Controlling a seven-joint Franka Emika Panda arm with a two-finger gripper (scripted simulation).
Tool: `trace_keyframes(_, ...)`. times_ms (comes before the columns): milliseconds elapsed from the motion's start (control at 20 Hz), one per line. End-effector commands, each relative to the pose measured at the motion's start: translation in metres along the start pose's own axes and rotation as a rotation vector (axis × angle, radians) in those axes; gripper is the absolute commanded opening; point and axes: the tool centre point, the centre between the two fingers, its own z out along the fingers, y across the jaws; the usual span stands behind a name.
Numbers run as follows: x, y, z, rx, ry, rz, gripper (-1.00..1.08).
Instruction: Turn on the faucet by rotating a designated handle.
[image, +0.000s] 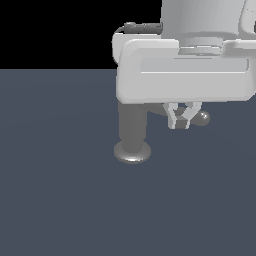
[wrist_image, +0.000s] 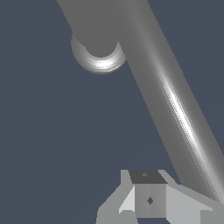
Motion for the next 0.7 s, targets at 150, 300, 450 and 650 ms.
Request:
trace_keyframes(150, 0.01, 0.028, -0.006, -0.006, 0.018, 0.004, -1.0)
trace_keyframes(300, 0.012, 0.041, -0.006, -0.006, 0.018, 0.004, -1.0)
trace_keyframes(450, 0.014, 0.053, -0.006, -0.006, 0.018, 0.004, -1.0)
trace_keyframes(650, 0.016, 0.065, -0.006, -0.006, 0.018, 0.004, -1.0)
